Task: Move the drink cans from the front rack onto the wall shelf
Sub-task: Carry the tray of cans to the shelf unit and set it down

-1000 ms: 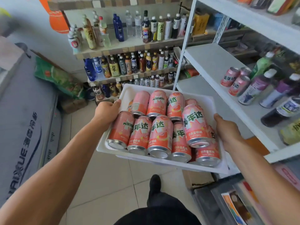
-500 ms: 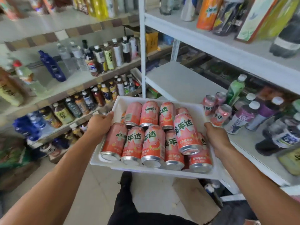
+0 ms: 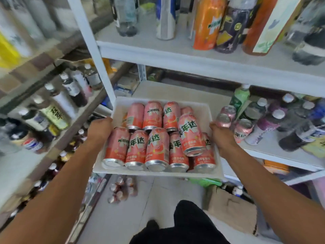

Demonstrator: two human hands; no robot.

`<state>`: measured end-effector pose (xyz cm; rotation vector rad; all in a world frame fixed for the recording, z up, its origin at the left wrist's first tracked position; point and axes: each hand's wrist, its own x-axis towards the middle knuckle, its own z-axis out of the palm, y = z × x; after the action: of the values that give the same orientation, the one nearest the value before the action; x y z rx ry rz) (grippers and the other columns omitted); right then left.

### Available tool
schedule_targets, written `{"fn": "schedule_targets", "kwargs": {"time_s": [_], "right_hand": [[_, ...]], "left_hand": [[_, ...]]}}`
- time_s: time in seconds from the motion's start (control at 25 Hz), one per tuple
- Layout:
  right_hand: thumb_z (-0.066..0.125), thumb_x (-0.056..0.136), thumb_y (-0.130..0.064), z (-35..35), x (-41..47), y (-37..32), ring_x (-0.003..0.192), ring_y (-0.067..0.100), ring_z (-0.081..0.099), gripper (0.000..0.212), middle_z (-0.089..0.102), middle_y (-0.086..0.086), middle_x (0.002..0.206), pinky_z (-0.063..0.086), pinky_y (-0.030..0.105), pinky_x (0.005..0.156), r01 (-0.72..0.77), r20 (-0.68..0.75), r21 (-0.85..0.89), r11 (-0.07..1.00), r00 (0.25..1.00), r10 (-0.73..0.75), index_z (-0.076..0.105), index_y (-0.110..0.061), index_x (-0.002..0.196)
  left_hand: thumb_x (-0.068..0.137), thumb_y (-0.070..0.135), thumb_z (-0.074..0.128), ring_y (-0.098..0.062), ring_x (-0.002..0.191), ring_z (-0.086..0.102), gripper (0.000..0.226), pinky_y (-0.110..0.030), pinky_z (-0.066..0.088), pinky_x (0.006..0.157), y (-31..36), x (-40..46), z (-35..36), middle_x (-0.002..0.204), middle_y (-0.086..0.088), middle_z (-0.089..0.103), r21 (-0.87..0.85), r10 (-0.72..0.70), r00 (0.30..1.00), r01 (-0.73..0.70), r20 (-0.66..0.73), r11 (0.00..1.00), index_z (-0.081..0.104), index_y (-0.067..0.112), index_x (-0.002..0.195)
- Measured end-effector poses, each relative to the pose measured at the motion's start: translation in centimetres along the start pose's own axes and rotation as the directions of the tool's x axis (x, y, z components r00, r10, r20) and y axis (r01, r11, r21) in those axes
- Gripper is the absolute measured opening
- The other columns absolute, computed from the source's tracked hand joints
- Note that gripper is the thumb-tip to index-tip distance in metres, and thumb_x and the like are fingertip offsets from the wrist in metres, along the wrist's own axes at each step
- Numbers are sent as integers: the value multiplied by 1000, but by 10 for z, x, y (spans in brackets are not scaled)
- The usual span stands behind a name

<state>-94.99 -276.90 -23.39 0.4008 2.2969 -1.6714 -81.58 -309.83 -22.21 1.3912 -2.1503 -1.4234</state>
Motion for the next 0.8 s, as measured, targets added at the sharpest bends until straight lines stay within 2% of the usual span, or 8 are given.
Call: {"fn": "schedule_targets", "kwargs": {"time_s": [0.16,0.28,0.36,0.44,0.56,0.68,0.8], "right_hand": [[42,99,-22,32,32,-13,74,18,54,23,58,11,90,45,30,64,-60,-36,0,998,998,60,57,-7,87],[44,98,-19,44,61,-20,83,26,58,24,61,17,95,52,39,80,-82,-70,-11,997,994,81,55,-7,81],[45,98,-17,47,73,-26,81,26,55,22,59,17,94,48,36,72,-79,-89,-58,995,993,74,56,-4,84],[45,99,-17,51,84,-27,75,24,53,23,58,17,92,41,30,62,-79,-102,-101,992,992,69,56,-1,87],[45,100,-19,61,92,-25,74,25,55,26,60,16,88,42,30,64,-92,-151,-145,985,986,70,58,2,91],[48,98,-22,75,100,-12,91,32,63,31,64,21,101,52,39,81,-123,-233,-140,983,969,88,60,6,106],[48,99,-20,82,102,-7,80,27,61,27,63,16,95,51,38,76,-148,-234,-70,986,964,128,56,3,112]], "left_hand": [[94,25,51,-42,117,57,42,-45,48,98,28,67,12,125,-27,60,53,30,995,-35,92,998,60,-6,120],[96,21,50,-42,117,56,40,-45,48,98,37,100,32,125,-29,59,67,47,989,-57,144,996,59,-9,122],[98,19,48,-42,116,56,38,-45,48,98,40,114,46,123,-30,59,84,69,983,-84,169,993,59,-11,120],[99,19,45,-40,110,58,37,-40,48,91,39,130,60,114,-28,61,80,66,981,-82,184,993,60,-10,114],[98,22,44,-32,94,57,34,-33,39,76,42,151,77,103,-19,61,109,45,977,-69,210,992,60,-5,113],[98,22,43,-34,99,57,36,-33,40,79,42,166,88,110,-23,60,153,65,970,-102,233,983,58,-5,116],[98,24,43,-38,105,59,36,-40,48,92,38,182,95,116,-24,62,149,45,964,-86,264,985,58,-3,115]]}}
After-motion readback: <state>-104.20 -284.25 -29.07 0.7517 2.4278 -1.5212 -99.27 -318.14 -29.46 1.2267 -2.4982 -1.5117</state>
